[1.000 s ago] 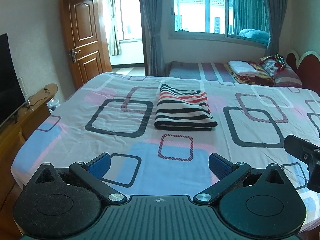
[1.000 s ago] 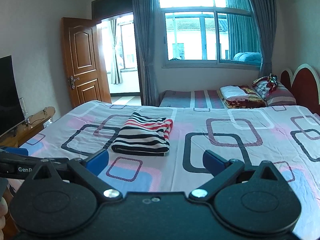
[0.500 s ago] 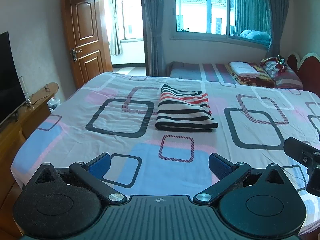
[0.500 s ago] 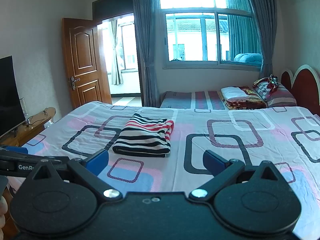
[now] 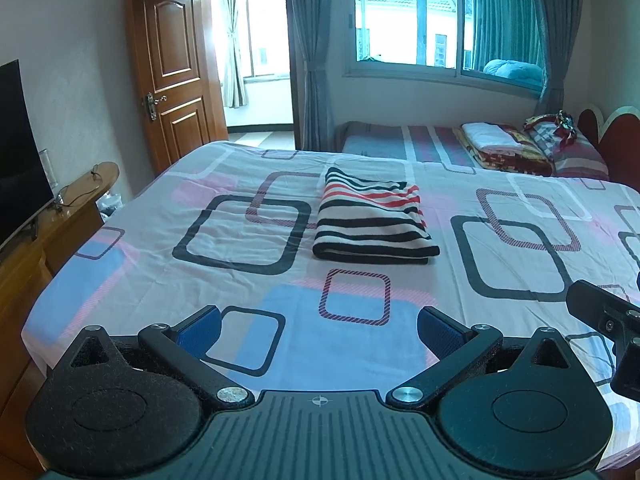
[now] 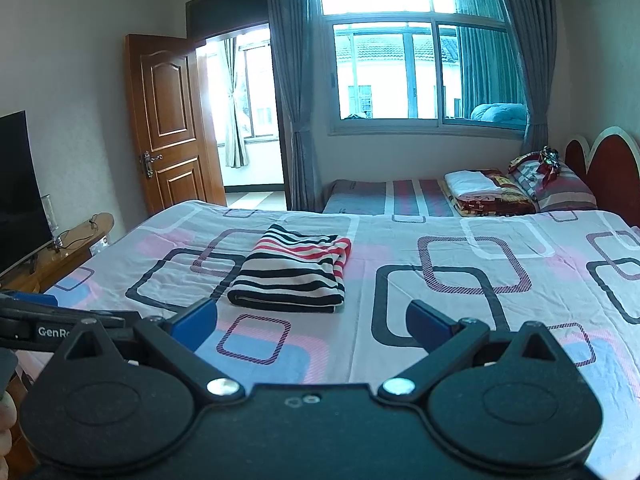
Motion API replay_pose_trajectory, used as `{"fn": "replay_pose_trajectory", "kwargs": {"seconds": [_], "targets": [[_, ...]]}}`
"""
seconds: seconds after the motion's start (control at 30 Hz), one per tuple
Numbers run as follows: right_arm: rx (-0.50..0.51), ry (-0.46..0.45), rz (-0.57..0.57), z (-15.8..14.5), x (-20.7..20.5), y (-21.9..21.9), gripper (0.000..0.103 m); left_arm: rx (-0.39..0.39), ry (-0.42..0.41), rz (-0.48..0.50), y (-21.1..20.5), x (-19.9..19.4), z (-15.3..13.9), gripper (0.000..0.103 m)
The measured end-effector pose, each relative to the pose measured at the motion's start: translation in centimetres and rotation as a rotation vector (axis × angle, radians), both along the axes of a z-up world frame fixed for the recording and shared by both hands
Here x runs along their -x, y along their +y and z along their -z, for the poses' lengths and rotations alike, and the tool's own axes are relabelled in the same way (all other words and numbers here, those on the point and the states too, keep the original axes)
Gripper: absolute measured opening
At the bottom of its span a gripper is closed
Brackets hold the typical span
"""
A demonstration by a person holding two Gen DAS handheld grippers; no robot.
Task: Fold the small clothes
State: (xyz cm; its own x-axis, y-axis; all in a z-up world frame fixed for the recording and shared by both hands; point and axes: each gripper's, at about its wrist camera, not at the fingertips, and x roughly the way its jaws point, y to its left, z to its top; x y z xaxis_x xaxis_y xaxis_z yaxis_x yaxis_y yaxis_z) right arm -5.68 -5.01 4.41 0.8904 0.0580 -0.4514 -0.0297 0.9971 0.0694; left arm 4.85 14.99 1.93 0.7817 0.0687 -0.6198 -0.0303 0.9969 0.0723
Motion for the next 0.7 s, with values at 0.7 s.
{"fn": "replay_pose_trajectory", "kwargs": {"seconds": [0.7], "targets": [[0.0, 0.009, -0.001, 0.19, -0.51, -0.29, 0.101, 0.001, 0.009, 0.007, -0.43, -0.62, 0.26, 0.103]]}}
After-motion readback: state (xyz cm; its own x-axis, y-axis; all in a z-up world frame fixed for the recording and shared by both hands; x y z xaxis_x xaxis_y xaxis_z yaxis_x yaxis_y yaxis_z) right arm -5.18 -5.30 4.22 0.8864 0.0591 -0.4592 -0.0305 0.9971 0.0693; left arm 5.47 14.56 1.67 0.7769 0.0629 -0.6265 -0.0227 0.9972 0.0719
